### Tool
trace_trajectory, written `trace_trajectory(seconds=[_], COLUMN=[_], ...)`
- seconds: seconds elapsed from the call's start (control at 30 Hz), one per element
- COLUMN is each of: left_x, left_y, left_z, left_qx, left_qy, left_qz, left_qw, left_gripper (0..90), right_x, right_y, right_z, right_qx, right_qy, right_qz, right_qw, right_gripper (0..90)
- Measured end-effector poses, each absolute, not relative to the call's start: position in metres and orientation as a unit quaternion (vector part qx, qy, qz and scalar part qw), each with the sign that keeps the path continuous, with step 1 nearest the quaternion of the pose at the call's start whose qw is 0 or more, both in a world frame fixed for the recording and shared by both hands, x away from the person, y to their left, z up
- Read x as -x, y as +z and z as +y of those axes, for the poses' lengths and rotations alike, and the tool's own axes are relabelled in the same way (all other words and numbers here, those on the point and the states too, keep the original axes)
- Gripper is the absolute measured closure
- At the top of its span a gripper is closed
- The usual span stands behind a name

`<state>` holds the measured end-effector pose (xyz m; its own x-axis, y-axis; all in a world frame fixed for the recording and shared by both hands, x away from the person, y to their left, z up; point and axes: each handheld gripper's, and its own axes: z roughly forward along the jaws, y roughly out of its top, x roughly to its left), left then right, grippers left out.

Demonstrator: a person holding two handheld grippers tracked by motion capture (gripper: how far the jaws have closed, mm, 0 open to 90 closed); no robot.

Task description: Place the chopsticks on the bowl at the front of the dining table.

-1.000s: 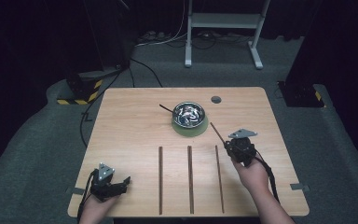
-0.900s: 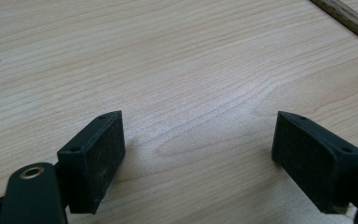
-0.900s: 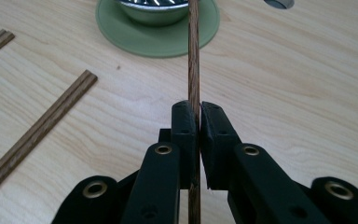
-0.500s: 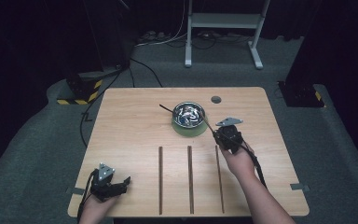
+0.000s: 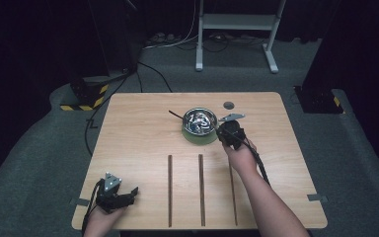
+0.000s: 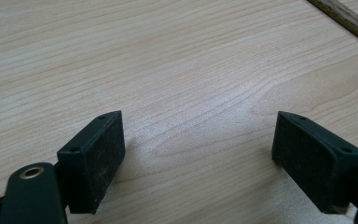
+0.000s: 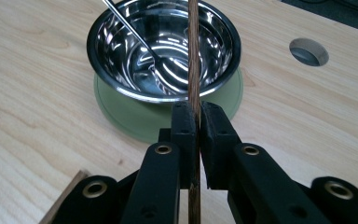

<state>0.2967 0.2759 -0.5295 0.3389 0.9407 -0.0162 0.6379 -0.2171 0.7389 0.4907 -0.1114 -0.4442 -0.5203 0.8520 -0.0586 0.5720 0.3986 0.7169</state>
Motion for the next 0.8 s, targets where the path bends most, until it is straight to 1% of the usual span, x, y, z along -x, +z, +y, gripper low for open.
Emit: trace_trajectory(seconds=[0.8], left_x=[-0.297], left_y=[-0.53], left_z=[0.275], left_qx=[-0.748], left_qy=[0.226], left_qz=[0.526], left_qw=[0.337], left_gripper=[16.8], right_x=[-0.548], right_y=[-0.436], right_z=[-0.064], right_qx=[-0.444], right_qy=[0.333], right_qz=[0.806], right_qw=[0.207], right_gripper=[84.3])
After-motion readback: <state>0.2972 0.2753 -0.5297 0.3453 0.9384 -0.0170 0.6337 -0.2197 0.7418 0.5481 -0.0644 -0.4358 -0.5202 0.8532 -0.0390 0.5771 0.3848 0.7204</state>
